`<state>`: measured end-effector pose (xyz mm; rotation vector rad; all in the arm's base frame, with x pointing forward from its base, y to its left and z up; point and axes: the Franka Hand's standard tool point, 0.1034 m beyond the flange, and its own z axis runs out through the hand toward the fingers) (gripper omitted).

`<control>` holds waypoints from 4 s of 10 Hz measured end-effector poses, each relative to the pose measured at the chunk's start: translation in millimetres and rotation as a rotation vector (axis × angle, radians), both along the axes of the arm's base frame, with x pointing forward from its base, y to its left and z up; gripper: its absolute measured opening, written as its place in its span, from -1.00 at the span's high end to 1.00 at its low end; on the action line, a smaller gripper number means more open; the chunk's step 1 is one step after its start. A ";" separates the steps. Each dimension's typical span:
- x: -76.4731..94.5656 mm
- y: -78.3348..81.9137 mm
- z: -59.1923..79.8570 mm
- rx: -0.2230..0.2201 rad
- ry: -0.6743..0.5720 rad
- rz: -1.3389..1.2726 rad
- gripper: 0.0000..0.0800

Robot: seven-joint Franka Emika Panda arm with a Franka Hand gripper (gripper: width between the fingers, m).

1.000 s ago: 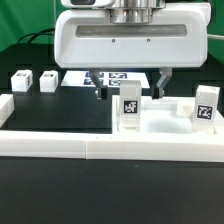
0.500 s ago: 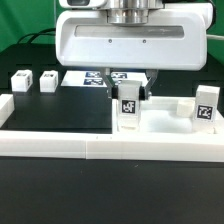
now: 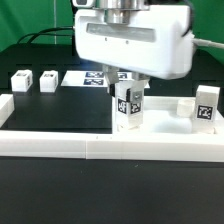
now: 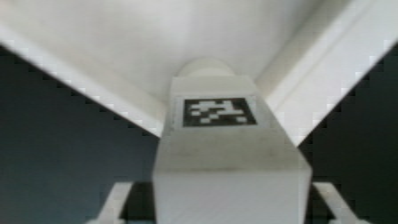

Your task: Assemble square table

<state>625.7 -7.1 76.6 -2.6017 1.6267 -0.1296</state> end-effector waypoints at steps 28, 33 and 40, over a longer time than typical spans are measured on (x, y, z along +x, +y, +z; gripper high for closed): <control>0.9 19.7 4.5 -0.020 0.080 0.963 -0.62; 0.4 14.5 4.0 -0.011 0.093 0.736 0.26; -0.7 10.5 2.1 0.035 0.070 -0.151 0.26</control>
Offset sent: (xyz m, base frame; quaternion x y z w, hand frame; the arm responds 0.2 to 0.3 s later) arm 0.0060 0.0190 -0.0025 0.0240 -0.0220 0.2800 0.9595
